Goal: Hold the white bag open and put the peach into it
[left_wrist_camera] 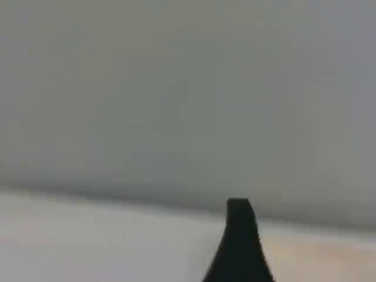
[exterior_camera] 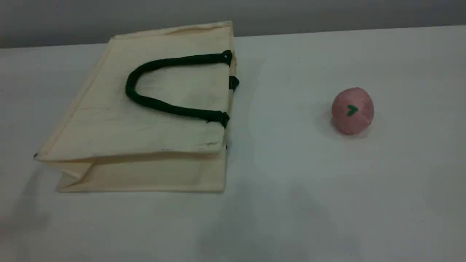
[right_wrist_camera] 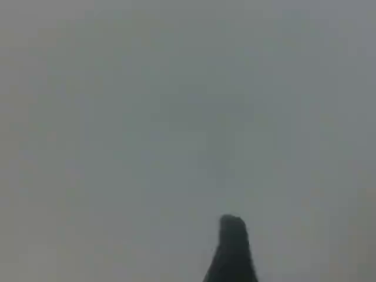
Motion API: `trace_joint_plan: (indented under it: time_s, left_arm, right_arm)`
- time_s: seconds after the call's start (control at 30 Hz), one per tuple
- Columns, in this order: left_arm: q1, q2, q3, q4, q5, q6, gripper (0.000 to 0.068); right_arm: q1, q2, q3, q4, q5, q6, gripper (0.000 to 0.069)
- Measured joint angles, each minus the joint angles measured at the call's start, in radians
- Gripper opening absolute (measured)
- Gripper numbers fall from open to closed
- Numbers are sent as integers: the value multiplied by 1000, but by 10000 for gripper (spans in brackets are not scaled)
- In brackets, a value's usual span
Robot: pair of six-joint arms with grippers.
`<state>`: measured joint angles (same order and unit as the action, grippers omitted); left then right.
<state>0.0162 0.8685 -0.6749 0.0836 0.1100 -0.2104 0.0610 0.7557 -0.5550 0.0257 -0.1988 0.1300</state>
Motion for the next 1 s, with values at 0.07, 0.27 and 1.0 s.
trace_joint_plan:
  time_s: [0.07, 0.27, 1.0]
  left_arm:
    - [0, 95, -65, -4, 72, 32, 498]
    - [-5, 354, -209, -8, 140, 56, 498]
    - [-170, 1017, -481, -34, 120, 85, 496]
  right_arm:
    - [0, 40, 0, 0, -2, 4, 503]
    - [0, 133, -2, -11, -56, 5, 503]
    - [0, 377, -322, -32, 270, -9, 503]
